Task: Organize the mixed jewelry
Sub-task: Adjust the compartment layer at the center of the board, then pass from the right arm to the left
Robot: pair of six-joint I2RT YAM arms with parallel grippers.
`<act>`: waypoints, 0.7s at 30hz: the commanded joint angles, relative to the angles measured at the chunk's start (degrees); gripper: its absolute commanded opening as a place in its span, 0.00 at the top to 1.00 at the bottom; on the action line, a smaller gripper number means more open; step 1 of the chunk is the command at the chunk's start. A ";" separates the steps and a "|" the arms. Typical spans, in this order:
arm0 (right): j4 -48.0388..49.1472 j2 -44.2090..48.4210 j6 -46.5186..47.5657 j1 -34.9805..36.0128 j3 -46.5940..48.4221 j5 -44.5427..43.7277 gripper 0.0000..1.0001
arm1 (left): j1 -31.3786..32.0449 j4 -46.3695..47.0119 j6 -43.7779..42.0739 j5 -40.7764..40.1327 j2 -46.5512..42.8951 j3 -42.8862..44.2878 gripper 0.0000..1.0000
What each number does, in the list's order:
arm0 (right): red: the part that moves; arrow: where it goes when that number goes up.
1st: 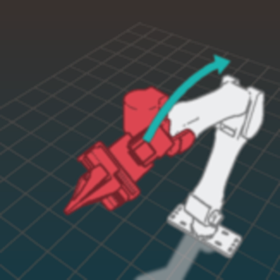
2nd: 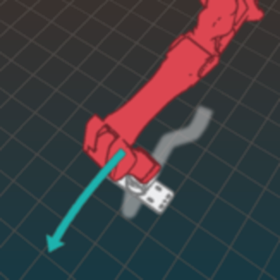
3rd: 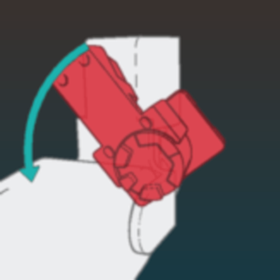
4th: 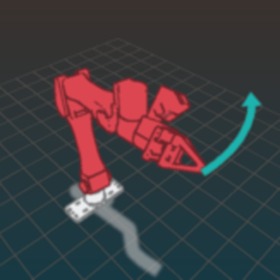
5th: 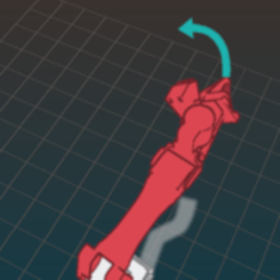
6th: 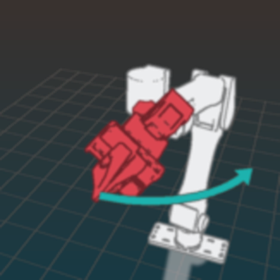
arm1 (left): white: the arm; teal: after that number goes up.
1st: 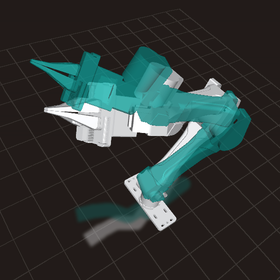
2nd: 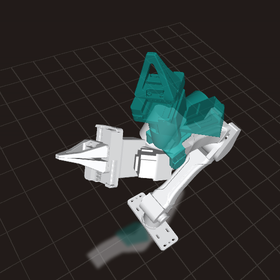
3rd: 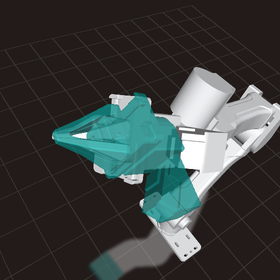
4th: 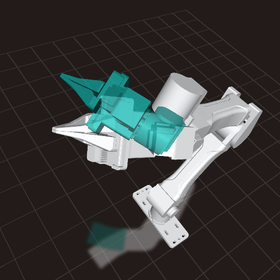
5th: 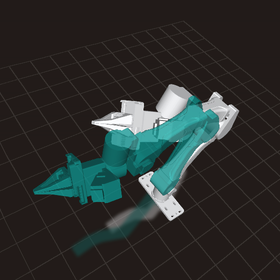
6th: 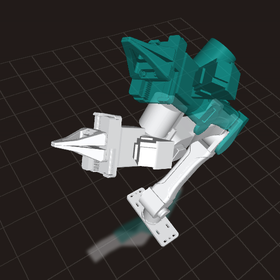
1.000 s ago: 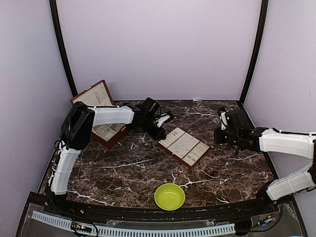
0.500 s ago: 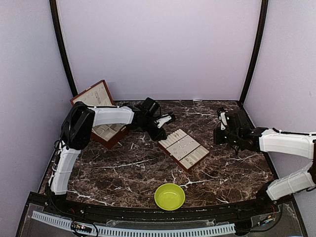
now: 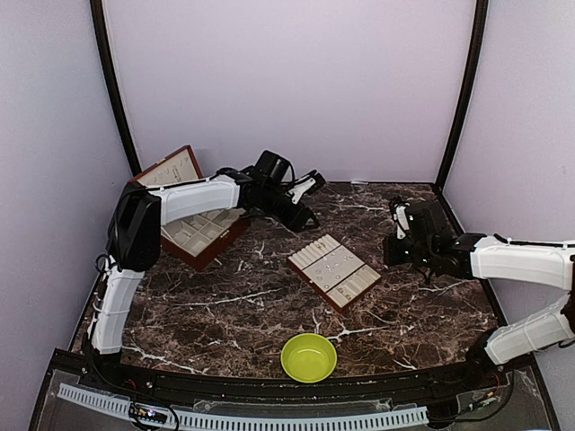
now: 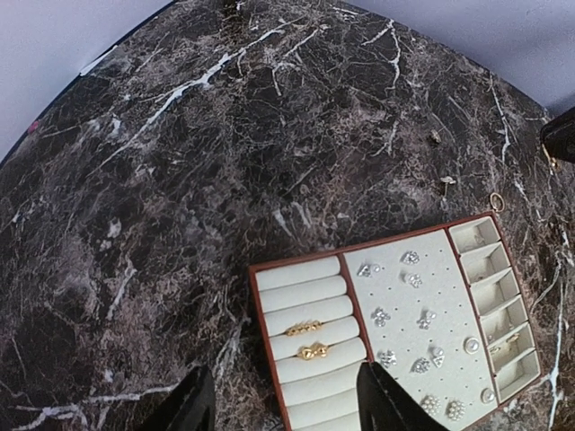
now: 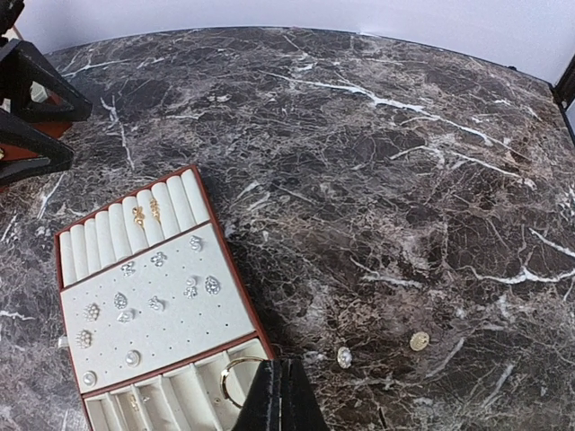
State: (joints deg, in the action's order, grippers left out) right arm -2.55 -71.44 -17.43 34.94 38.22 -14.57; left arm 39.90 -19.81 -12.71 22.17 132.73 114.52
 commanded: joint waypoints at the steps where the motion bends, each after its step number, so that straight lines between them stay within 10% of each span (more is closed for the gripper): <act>1: 3.39 1.42 -2.05 1.86 0.46 0.27 1.00 | -0.09 4.84 8.39 1.50 -10.31 -5.46 0.43; 11: 7.77 1.13 -4.09 5.96 0.89 -0.02 1.00 | 0.52 35.95 35.72 2.74 -29.77 -38.70 0.44; 21: 13.24 -1.22 -3.10 9.29 2.16 -1.02 1.00 | 6.93 52.47 51.46 4.74 -30.15 -47.10 0.44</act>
State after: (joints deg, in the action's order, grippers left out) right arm 6.02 -71.81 -20.67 43.00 38.59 -14.98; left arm 45.04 21.63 30.57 24.73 101.80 68.45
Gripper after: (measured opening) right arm 0.005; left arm 0.559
